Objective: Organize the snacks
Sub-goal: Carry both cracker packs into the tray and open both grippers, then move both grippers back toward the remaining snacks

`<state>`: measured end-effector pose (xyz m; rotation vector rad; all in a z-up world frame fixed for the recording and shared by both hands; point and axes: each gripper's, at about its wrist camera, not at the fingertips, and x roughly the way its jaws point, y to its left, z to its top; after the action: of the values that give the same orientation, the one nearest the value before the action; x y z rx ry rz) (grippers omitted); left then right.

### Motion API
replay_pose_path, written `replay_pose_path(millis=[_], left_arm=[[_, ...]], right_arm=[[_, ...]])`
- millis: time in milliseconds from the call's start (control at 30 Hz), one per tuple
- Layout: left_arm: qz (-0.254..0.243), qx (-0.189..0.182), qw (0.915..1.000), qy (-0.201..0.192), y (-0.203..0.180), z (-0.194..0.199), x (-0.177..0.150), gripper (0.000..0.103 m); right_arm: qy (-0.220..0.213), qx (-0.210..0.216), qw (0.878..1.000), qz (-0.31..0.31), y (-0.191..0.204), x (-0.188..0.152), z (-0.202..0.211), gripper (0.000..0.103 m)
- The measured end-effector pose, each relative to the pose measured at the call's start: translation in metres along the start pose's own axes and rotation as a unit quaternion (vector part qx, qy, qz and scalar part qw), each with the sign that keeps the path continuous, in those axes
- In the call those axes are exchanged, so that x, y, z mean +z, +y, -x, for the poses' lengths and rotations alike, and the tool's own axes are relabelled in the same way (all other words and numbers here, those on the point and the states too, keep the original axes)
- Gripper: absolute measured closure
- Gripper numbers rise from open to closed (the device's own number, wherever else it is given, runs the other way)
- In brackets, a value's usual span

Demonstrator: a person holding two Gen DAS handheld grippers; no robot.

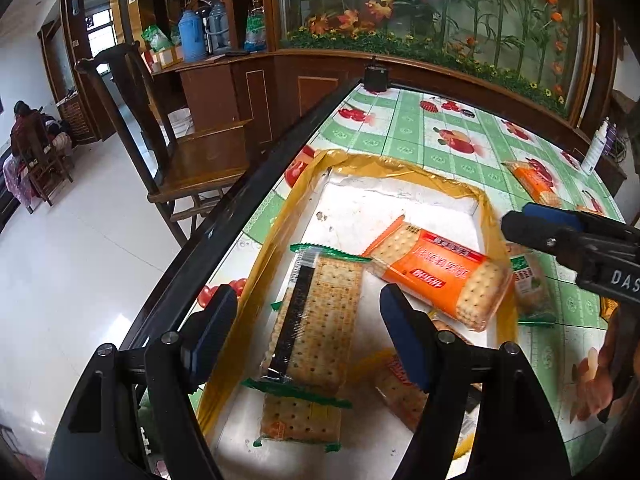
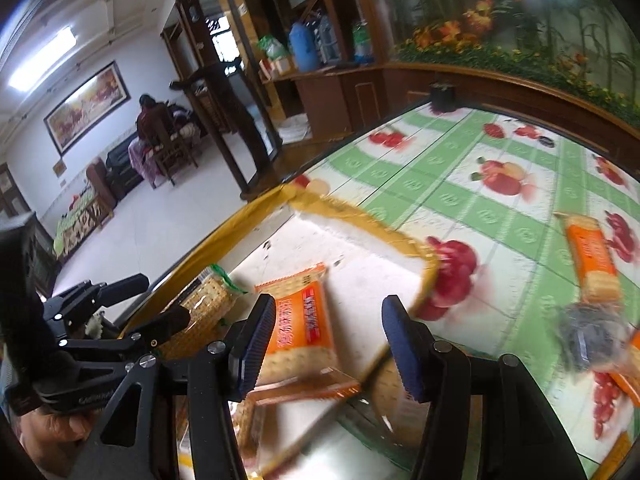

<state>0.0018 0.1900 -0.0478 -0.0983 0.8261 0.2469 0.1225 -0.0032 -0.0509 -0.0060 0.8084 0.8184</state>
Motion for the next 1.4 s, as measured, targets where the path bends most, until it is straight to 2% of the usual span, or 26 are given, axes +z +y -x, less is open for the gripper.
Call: replay_pose_path(millis=[233,400,700,767,867,933,1000,1100,1233,1400], left_arm=[[-0.014,-0.014,0.9997,-0.014,-0.016,0.015,0.004,0.029],[-0.031,-0.031,0.9987,-0.025,-0.038,0.025,0.008,0.024],[-0.083,-0.080,0.9932,-0.016,-0.105,0.029,0.008,0.024],[-0.087,-0.086,0.9925,-0.009,-0.122,0.027,0.006,0.018],[-0.075,-0.079,0.9941,0.007,-0.150,0.019,0.001,0.017],[-0.068,-0.056,0.9960,0.015,-0.169,0.012,-0.003,0.017],[-0.077,-0.040,0.9961,0.018,-0.189,0.007,-0.007,0.017],[-0.095,-0.042,0.9944,0.020,-0.213,0.005,-0.011,0.017],[-0.104,-0.044,0.9935,0.008,-0.225,0.010,-0.012,0.017],[-0.092,-0.058,0.9940,0.000,-0.225,0.012,-0.009,0.017]], right_arm=[[-0.018,-0.012,1.000,-0.017,-0.019,-0.008,0.034,0.045],[-0.024,-0.028,0.999,-0.030,-0.039,-0.024,0.059,0.044],[-0.028,-0.062,0.995,-0.079,-0.093,-0.058,0.095,0.043],[-0.031,-0.071,0.993,-0.088,-0.104,-0.067,0.104,0.043],[-0.035,-0.080,0.991,-0.102,-0.117,-0.079,0.117,0.042],[-0.039,-0.086,0.989,-0.111,-0.126,-0.086,0.126,0.039],[-0.044,-0.092,0.987,-0.122,-0.135,-0.095,0.137,0.039],[-0.051,-0.101,0.984,-0.134,-0.146,-0.105,0.153,0.038],[-0.061,-0.116,0.981,-0.143,-0.157,-0.113,0.170,0.037],[-0.074,-0.144,0.976,-0.143,-0.162,-0.118,0.178,0.032]])
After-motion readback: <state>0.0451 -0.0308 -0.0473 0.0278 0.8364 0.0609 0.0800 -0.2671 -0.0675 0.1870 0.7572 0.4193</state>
